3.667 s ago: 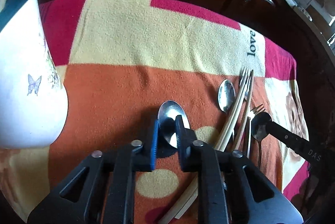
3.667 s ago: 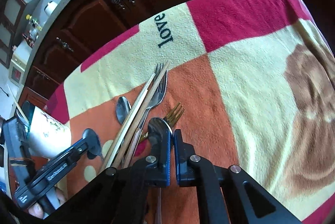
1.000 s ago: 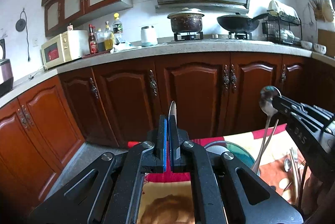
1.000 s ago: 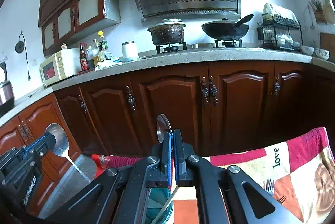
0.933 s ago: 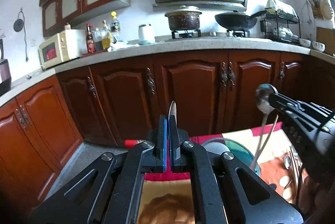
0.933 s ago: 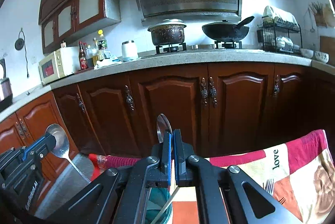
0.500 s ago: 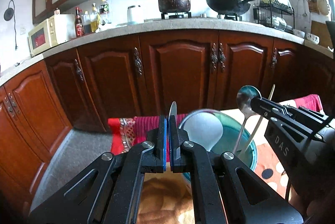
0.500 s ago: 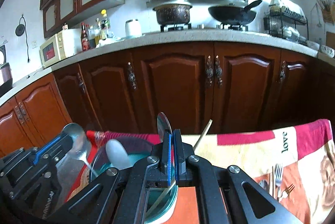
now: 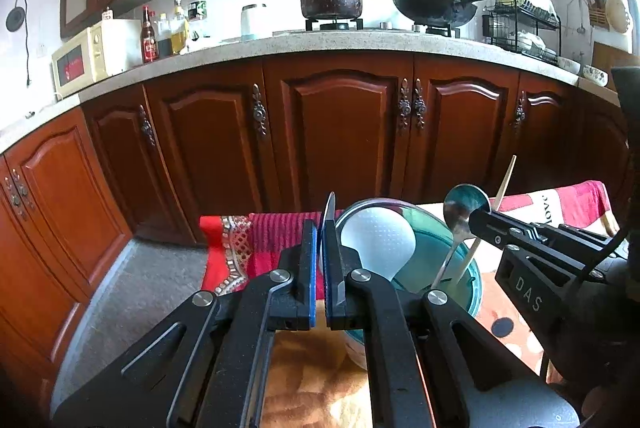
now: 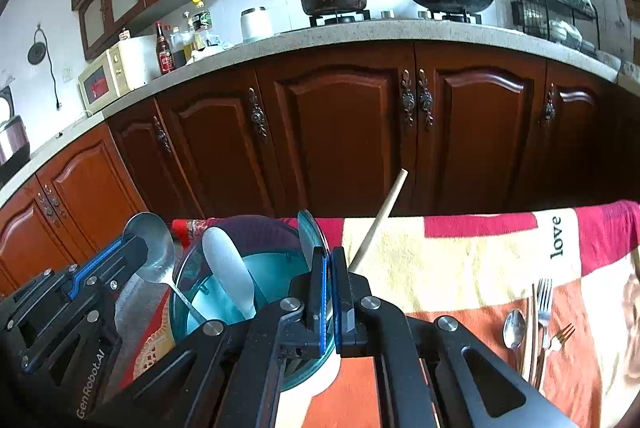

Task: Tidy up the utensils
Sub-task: 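Open both tools to drop the spoons into the teal-rimmed cup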

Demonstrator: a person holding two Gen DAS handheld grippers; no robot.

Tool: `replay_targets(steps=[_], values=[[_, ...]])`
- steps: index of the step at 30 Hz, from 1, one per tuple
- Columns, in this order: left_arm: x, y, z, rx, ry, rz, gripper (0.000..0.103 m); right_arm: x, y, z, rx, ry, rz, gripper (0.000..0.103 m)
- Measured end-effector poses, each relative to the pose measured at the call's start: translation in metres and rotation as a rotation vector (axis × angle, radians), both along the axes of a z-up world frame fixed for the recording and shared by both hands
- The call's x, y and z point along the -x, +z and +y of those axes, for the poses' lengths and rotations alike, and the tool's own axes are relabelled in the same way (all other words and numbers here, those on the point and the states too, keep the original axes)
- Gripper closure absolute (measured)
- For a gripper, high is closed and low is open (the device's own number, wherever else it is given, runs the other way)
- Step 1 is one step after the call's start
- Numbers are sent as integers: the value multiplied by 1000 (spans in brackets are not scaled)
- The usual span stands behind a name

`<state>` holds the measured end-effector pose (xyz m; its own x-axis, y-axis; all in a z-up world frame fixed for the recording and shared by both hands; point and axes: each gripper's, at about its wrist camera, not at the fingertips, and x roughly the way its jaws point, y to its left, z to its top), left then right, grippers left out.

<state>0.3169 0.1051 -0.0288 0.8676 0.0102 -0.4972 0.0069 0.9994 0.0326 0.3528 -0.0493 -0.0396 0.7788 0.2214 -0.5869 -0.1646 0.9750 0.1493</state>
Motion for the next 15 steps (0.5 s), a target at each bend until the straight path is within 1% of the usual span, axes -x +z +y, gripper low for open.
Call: replay_targets(steps=[8,12,14,15], values=[[5,-5,0,7,3,30,102,4,-1,-2,-14,7,23,101],[8,-5,0,10,3,39,100,4,-3,-5,-38,14,45,101],[10,-5,0,17,1,47,96,6,-3,-7,-47,15,53,101],[11,-4,0,20,1,56,86,6,-3,-9,-56,18,58,101]])
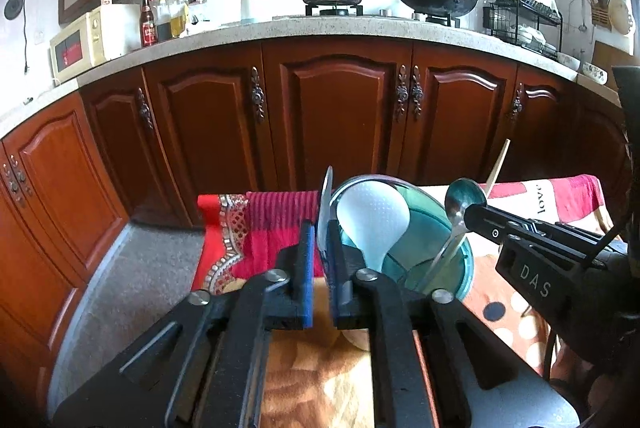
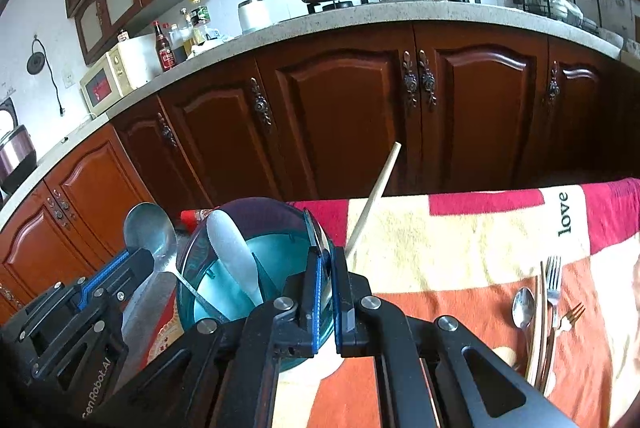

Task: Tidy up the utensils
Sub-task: 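Open both tools to drop the spoons into the teal-rimmed cup, then withdraw both open tools from the cup back toward the remaining utensils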

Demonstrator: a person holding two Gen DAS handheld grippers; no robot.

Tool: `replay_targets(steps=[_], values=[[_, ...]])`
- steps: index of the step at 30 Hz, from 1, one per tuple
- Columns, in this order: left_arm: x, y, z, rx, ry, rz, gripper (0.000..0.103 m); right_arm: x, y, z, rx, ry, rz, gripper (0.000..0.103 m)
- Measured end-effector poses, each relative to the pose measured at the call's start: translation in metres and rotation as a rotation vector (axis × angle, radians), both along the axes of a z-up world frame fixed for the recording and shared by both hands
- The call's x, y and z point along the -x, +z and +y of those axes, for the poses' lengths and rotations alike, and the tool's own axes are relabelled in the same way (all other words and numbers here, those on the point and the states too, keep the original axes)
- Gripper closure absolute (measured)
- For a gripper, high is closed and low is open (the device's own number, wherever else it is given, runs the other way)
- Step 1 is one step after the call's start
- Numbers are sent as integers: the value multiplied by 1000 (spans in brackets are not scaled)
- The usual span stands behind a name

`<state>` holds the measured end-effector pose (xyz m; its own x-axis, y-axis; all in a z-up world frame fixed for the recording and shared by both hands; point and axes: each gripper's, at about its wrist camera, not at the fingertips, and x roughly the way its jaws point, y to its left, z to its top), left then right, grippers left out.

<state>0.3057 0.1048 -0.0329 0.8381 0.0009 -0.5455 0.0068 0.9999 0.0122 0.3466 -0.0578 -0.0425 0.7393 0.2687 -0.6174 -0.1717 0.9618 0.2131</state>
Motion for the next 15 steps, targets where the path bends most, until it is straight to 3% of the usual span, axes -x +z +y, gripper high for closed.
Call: replay_targets(steps=[1,3,5,7,15], values=[[2,0,-1,2,0,5,70,2,1,-3,-10,2,7,100],[7,2,-3,-3,3,-3,57,5,1,-9,-20,1,13,97],[14,4,-7,-17,3,1,56,12,4,-19,-31,-9,13,89],[25,8,-10,-42,10,12,56,22,7,-32,-38,-29,14,60],[89,34,-25,-14,48,36,50,81,24,-107,-76,-92,2,47]])
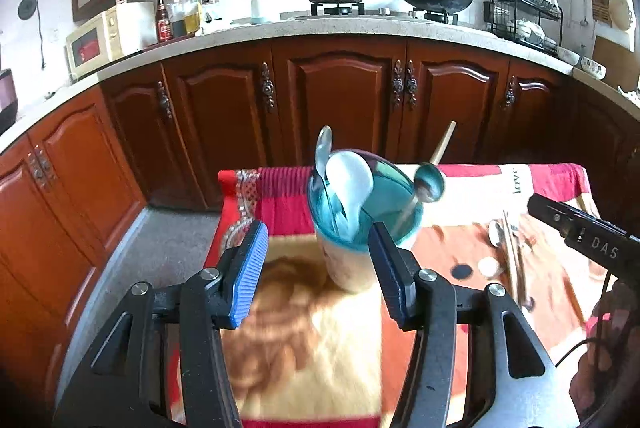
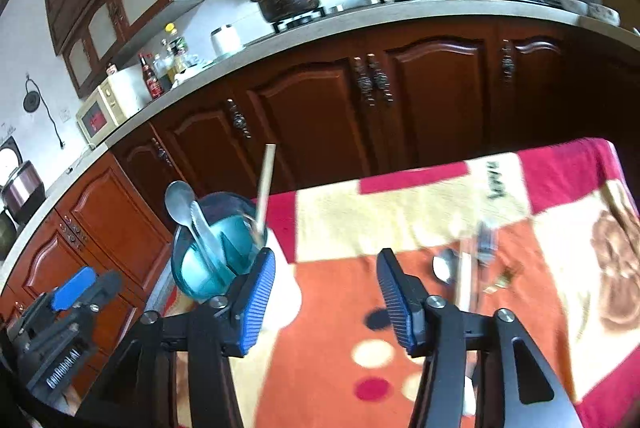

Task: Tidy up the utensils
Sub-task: 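Withdraw both open tools from the cup back toward the remaining utensils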

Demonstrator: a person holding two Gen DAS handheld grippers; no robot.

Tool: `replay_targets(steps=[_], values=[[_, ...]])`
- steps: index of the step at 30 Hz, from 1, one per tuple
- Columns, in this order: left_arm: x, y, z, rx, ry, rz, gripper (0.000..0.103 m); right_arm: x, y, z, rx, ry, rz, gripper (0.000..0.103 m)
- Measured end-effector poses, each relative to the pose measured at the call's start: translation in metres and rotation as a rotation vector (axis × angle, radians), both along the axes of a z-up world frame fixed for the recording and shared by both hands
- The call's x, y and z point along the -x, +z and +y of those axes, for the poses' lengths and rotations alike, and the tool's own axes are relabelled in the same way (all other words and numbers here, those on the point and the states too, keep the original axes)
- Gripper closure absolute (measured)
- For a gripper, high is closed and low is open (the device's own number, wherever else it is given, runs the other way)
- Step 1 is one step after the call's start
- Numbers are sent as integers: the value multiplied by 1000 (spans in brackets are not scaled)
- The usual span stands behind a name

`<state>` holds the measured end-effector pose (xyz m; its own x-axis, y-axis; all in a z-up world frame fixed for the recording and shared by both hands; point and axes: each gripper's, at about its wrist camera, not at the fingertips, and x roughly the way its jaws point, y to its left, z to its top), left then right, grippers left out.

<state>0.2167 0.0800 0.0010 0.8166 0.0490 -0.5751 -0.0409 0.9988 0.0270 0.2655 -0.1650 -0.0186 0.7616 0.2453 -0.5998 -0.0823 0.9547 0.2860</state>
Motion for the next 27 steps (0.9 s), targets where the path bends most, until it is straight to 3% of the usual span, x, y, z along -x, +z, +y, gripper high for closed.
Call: replay_targets(steps=[8,11,20,24,27], values=[[50,12,-34,56,-31,34,50,59,5,-62,-18,-30,19,45],[67,13,-53,71,-55,45,50,81,11,-78,-16,-53,-11,36],[97,26,-99,37,-127,40,50,122,30,-110,-5,-73,-58,34],[103,27,-110,47,-135,45,43,130,32,-118,-11,-65,-58,34],[103,26,-112,56,-138,58,43,134,32,-124,-3,-80,-54,24]])
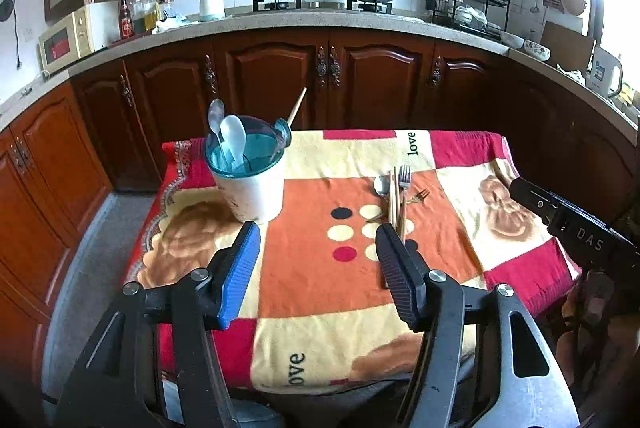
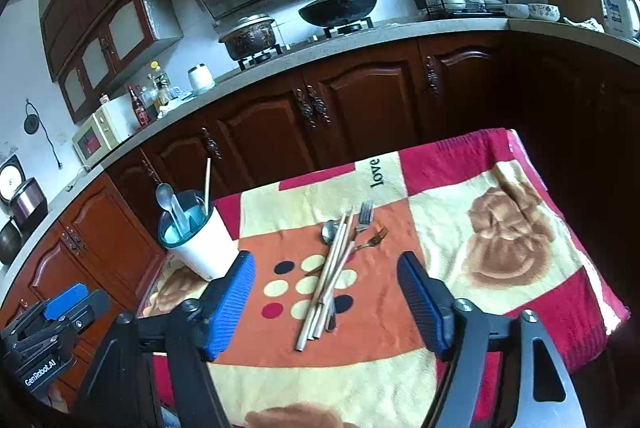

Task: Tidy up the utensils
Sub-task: 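Withdraw both open tools from the cup back toward the remaining utensils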

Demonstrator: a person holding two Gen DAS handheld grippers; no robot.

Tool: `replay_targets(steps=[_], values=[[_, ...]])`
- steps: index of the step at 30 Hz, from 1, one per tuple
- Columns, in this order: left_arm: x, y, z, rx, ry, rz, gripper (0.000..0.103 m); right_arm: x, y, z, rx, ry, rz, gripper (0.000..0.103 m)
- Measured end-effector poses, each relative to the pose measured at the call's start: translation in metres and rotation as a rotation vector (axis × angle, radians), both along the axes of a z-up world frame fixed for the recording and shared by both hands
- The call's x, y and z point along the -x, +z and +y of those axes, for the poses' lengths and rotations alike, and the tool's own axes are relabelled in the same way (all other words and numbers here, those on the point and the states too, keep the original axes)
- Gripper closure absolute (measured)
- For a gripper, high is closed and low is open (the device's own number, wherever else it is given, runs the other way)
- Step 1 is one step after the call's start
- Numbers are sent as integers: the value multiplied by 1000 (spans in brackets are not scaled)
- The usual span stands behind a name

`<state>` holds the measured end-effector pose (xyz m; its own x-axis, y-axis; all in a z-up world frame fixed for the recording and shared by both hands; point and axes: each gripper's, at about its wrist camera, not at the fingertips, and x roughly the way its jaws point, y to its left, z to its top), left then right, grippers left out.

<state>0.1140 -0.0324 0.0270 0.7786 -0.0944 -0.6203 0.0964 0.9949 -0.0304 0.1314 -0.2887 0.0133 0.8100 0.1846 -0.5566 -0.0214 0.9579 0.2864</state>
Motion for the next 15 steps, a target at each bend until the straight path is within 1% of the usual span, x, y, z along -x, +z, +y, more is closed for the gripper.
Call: replay_targets(steps=[5,11,15], values=[[-4,-4,2,15,7,30,43,-1,-2,-6,-23,-12,14,20],[-12,-10,6,19,19,52,43,-11,-8,-7,-40,-18,35,20],[-18,-20,5,45,37,104,43,-20,-12,-9,-52,-9,40,20]])
